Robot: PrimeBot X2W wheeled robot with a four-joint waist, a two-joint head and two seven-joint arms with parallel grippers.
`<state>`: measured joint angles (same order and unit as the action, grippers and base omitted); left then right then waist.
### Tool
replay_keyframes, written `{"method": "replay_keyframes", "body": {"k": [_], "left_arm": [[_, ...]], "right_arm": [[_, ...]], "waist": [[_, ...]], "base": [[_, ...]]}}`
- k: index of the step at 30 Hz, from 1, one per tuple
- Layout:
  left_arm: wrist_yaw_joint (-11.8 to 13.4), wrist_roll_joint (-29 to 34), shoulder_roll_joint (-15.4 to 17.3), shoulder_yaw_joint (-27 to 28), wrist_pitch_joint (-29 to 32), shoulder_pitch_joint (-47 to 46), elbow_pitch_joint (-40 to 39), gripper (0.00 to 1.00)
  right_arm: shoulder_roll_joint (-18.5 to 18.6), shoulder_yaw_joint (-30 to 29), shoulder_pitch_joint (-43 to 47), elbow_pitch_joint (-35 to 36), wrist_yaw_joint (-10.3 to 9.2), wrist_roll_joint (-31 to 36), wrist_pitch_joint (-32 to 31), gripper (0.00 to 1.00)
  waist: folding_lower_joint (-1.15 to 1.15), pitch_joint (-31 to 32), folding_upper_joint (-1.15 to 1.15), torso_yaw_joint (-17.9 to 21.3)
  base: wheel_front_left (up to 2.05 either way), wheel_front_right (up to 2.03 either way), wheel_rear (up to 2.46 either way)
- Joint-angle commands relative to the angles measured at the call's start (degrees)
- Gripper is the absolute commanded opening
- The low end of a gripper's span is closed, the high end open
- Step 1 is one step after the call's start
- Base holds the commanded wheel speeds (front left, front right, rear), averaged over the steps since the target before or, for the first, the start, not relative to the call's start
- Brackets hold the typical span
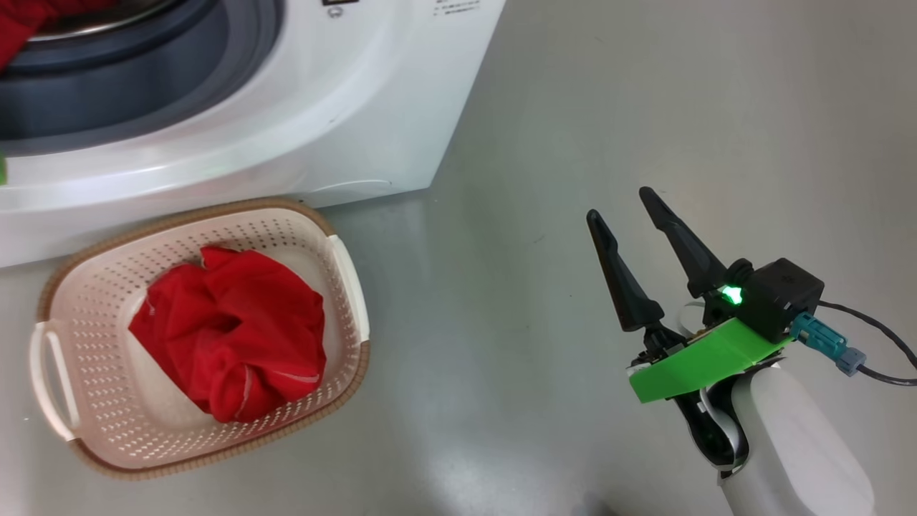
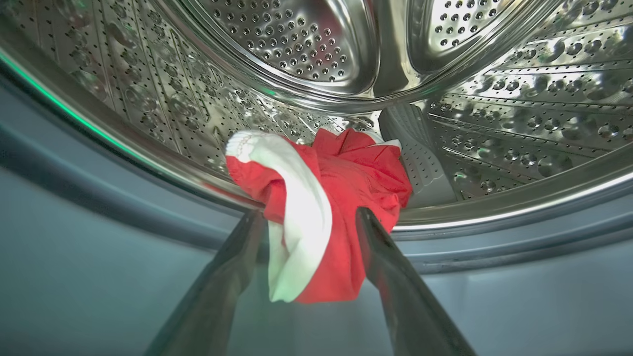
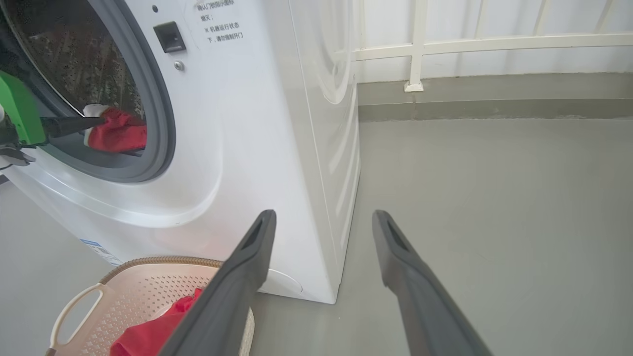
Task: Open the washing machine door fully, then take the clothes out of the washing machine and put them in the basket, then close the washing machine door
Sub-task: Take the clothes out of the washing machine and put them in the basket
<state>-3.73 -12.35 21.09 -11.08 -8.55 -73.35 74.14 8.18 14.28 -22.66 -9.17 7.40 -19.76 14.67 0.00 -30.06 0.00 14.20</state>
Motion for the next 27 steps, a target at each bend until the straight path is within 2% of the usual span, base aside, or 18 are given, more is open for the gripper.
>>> {"method": "replay_keyframes", "body": {"k": [1,2,4,5,6,7,8,13,20,23,27], "left_arm": [[0.63,-0.34,3.22,0.50,0.19,-1.17,-0.78,1.00],[0.60,-0.42,3.38,0.46,0.26,-1.20,-0.73,0.94],[0.50,-0.41,3.58,0.18,0.43,-1.19,-0.63,0.44],[0.51,-0.47,3.63,0.11,0.43,-1.16,-0.59,0.26],[0.51,-0.47,3.63,0.11,0.43,-1.16,-0.59,0.26],[0.55,-0.57,3.66,0.09,0.35,-1.15,-0.56,0.05],[0.51,-0.71,3.65,0.10,0.18,-1.12,-0.53,0.00],[-0.27,-1.56,3.15,0.10,-1.74,-0.64,-0.44,0.00],[-1.89,-3.80,0.53,0.89,-5.73,1.77,-1.72,0.00],[-2.54,-4.58,-0.63,1.16,-6.33,3.75,-4.31,0.00],[-2.94,-5.55,-1.68,2.77,-6.42,8.04,-12.63,0.00]], "right_arm": [[-0.22,1.26,0.32,1.27,0.09,0.26,0.33,1.00],[-0.24,1.26,0.34,1.28,0.09,0.25,0.33,1.00],[-0.30,1.18,0.39,1.31,0.09,0.25,0.33,1.00],[-0.32,1.17,0.43,1.31,0.09,0.25,0.33,1.00],[-0.32,1.17,0.43,1.31,0.09,0.25,0.33,1.00],[-0.33,1.18,0.46,1.31,0.09,0.25,0.33,1.00],[-0.33,1.14,0.49,1.27,0.09,0.26,0.33,1.00],[-0.22,0.66,0.66,1.09,0.09,0.41,0.33,1.00],[0.36,-0.40,1.31,0.93,0.09,0.40,0.33,1.00],[0.73,-0.96,1.91,0.91,0.09,0.35,0.33,1.00],[1.23,-1.81,3.02,0.94,0.09,0.29,0.33,1.00]], "waist": [[0.00,-0.31,0.00,0.47],[0.00,-0.37,0.00,0.60],[0.00,-0.44,0.00,0.77],[0.00,-0.41,0.00,0.82],[0.00,-0.41,0.00,0.82],[0.00,-0.38,0.00,0.86],[0.00,-0.33,0.00,0.86],[0.00,0.39,0.00,0.29],[0.00,3.19,0.00,-1.67],[0.00,4.76,0.00,-2.67],[0.00,6.73,0.00,-3.92]], "base": [[0.00,0.00,0.00],[0.00,0.00,0.00],[0.00,0.00,0.00],[0.00,0.00,0.00],[0.00,0.00,0.00],[0.00,0.00,0.00],[0.00,0.00,0.00],[0.00,0.00,0.00],[0.00,0.00,0.00],[0.00,0.00,0.00],[0.00,0.00,0.00]]}}
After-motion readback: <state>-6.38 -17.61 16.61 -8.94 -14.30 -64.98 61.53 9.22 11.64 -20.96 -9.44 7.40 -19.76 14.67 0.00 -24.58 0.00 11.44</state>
